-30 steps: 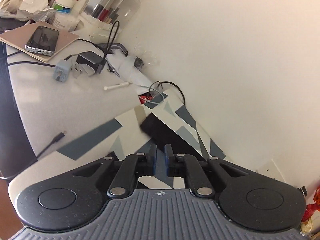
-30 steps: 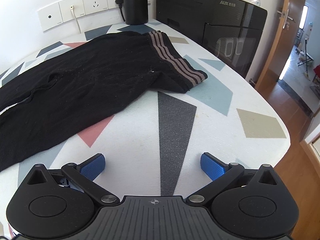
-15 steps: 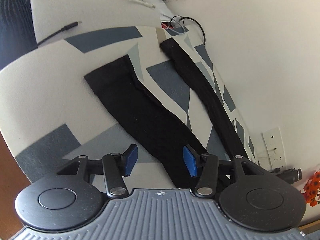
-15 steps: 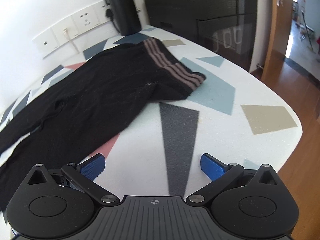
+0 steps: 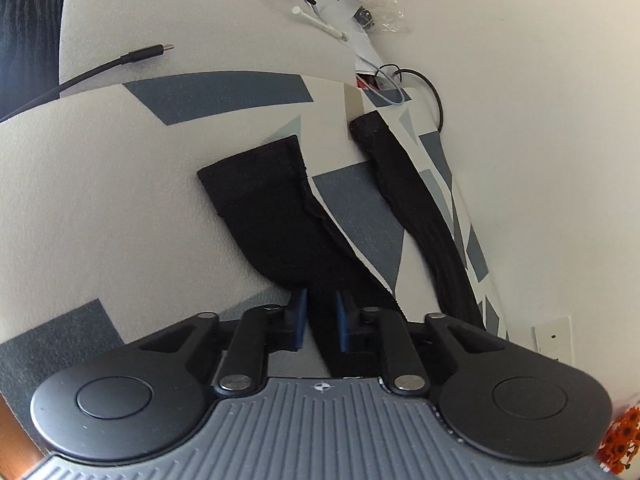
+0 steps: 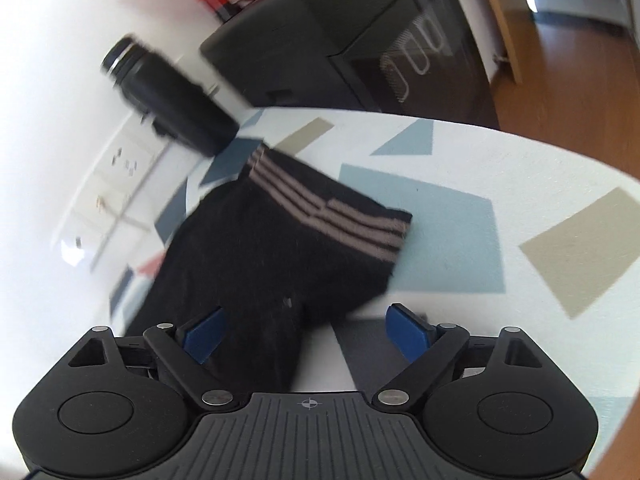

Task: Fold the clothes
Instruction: 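Grasp the striped cuff with the right gripper while the left gripper holds the leg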

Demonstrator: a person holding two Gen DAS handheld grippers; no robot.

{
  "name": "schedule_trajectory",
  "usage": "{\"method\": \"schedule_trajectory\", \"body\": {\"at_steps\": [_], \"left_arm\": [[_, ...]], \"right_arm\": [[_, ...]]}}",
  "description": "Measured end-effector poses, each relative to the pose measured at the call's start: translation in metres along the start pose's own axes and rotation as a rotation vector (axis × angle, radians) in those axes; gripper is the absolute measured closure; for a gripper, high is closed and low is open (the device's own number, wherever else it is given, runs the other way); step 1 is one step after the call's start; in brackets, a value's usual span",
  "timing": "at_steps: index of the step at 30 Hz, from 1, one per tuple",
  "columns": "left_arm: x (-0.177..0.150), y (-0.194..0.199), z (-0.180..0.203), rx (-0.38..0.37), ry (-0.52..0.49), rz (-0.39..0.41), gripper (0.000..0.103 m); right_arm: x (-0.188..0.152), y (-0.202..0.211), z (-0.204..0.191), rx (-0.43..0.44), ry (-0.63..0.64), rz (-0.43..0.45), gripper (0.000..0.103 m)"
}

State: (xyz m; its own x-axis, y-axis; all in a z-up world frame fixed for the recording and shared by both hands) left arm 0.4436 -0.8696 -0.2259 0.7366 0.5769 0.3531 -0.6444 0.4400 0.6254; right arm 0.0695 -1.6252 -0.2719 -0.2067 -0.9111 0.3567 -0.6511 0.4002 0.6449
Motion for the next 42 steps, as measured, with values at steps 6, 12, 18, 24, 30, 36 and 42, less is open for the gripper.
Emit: {"method": "schedule_trajectory", "body": {"at_steps": [6,12,18,24,30,36,42], "left_arm": [[0.006,0.005,0.0,-0.01,-0.008,0.025,0.099],[0.014,0.022,-0.002,-0.012,-0.041,0.049,0.1],[0.006,0.031,-0.012,-0.043,-0.025,-0.025,0.095],[0.0,0.012,-0.006,-0.102,0.043,-0.053,0.06],[0.01,-0.014,0.006,-0.124,0.089,-0.015,0.062],[0.008,-0.011,0.004,-0.086,0.066,0.014,0.1],[0.011,0.024,0.003,-0.099,0.014,0.044,0.1]], "right_arm": [[0.011,-0.024,0.003,-0.041,-0.076,-0.056,0.098],[0.019,0.0,0.003,-0.016,-0.043,-0.005,0.099],[0.025,0.027,0.023,-0.044,-0.043,0.027,0.099],[0.012,0.034,0.039,-0.053,-0.055,0.004,0.099],[0.004,0.031,0.041,-0.067,-0.05,-0.004,0.099],[0.009,0.033,0.037,-0.061,-0.043,0.0,0.099],[0.021,0.051,0.029,-0.035,-0.008,0.017,0.099]]}}
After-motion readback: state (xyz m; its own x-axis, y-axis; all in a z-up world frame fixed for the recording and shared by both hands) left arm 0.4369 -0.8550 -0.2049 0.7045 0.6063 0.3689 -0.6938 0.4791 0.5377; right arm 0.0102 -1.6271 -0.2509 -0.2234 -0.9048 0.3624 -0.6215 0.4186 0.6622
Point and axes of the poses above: each gripper's, at about its wrist camera, not at the fingertips, and y roughly against the way its jaws point, z to its right, x to its top, the point moved 10 cm from there along -y, roughly the way its jaws point, and after that the axes turned 4 degrees about -y, right-handed, at the moved point
